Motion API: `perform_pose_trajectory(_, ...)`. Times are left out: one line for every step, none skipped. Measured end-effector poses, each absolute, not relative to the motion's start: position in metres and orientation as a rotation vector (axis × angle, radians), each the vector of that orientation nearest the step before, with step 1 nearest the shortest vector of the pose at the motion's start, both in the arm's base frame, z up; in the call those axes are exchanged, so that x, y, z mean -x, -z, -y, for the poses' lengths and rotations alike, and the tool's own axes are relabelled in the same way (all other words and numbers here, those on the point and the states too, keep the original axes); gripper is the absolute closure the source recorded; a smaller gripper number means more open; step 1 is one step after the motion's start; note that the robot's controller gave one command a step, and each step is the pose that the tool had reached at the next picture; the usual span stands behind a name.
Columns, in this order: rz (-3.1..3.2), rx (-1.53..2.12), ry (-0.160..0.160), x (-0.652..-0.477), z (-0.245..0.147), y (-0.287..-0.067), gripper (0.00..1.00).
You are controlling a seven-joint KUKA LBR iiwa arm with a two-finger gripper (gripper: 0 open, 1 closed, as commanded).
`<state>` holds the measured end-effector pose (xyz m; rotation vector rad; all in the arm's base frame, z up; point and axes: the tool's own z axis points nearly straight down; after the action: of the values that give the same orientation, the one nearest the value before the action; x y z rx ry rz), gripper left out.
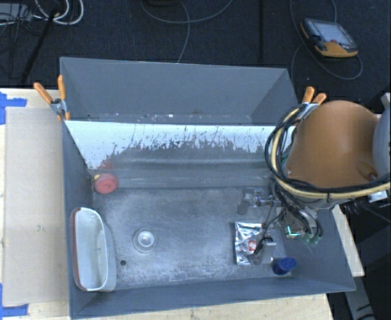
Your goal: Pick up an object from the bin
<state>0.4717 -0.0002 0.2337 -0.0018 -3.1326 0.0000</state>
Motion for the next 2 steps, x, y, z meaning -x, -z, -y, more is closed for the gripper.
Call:
perform_pose_trajectory(3.134,0.027,0.000,-0.487,0.040,-0.065,0.00)
perform_pose_trajectory(3.136,-0.353,-0.004,-0.479,0.098,-0.072,0.00)
